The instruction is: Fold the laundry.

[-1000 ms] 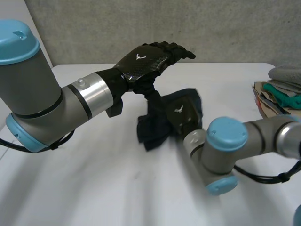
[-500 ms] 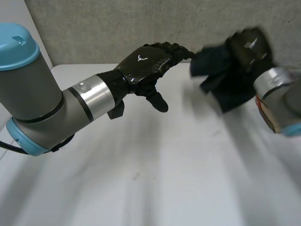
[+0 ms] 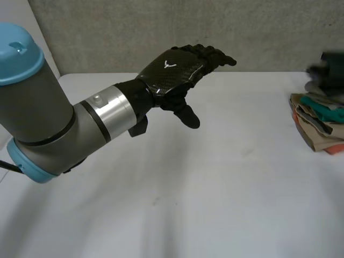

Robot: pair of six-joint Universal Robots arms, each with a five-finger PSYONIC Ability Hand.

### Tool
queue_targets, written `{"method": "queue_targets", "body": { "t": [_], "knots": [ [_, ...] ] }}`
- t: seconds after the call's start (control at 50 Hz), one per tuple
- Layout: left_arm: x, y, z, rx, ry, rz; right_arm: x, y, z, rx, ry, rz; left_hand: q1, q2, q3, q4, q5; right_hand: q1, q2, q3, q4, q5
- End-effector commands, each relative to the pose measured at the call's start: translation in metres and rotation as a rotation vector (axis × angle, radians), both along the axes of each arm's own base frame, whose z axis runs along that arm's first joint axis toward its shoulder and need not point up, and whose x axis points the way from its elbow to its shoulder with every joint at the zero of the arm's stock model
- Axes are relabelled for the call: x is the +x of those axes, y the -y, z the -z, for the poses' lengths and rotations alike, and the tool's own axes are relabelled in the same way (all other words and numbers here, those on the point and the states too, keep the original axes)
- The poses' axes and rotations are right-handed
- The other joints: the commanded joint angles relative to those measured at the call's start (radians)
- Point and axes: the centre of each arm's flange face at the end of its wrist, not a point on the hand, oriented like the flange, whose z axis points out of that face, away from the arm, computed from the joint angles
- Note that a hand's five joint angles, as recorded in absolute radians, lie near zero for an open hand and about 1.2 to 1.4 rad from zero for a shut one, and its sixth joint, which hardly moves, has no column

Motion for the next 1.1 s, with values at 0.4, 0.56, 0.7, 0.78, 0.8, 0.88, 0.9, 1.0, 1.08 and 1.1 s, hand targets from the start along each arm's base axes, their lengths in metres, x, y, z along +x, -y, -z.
{"method": "queue_targets", "body": {
  "t": [0.4,0.56,0.7,0.78,0.8,0.88,0.9,1.0,1.08,1.1],
  "knots": [
    [-0.006,-0.012,0.008,-0.004,0.018,0.003,-0.054,-0.027,0.031,0.127,0.061,0.089,0.094,0.074,0.079,0.074,0.076,-0.789,-0.967,-0.995,-1.02,-0.922],
    [-0.007,-0.018,0.003,-0.023,0.012,0.011,-0.058,-0.062,-0.005,0.168,0.087,0.155,0.094,0.074,0.079,0.074,0.076,-0.789,-0.967,-0.995,-1.02,-0.922],
    [-0.01,-0.026,-0.003,-0.036,0.003,0.031,-0.082,-0.102,-0.024,0.209,0.052,0.293,0.094,0.074,0.079,0.074,0.076,-0.789,-0.967,-0.995,-1.02,-0.922],
    [-0.01,-0.03,-0.01,-0.052,-0.009,0.035,-0.102,-0.123,-0.034,0.235,0.023,0.402,0.094,0.074,0.079,0.074,0.076,-0.789,-0.967,-0.995,-1.02,-0.922],
    [-0.009,-0.03,-0.012,-0.057,-0.013,0.035,-0.112,-0.13,-0.043,0.235,0.0,0.451,0.094,0.074,0.079,0.074,0.076,-0.789,-0.967,-0.995,-1.02,-0.922],
    [-0.007,-0.033,-0.023,-0.083,-0.033,0.031,-0.138,-0.142,-0.066,0.226,-0.073,0.622,0.091,0.071,0.076,0.071,0.073,-0.789,-0.967,-0.995,-1.02,-0.922],
    [-0.007,-0.033,-0.025,-0.089,-0.039,0.028,-0.142,-0.142,-0.072,0.216,-0.099,0.667,0.091,0.071,0.076,0.071,0.073,-0.789,-0.967,-0.995,-1.02,-0.922],
    [-0.001,-0.033,-0.043,-0.126,-0.076,-0.03,-0.154,-0.143,-0.101,0.164,-0.266,0.939,0.094,0.074,0.079,0.074,0.076,-0.789,-0.967,-0.995,-1.02,-0.922],
    [0.01,-0.027,-0.058,-0.144,-0.113,-0.147,-0.037,-0.12,-0.145,-0.012,-0.299,0.785,0.091,0.071,0.076,0.071,0.073,-0.789,-0.967,-0.995,-1.02,-0.922],
    [0.014,-0.024,-0.062,-0.146,-0.126,-0.206,-0.014,-0.119,-0.149,-0.034,-0.289,0.734,0.082,0.062,0.067,0.063,0.064,-0.789,-0.967,-0.995,-1.02,-0.922]
  ]
}}
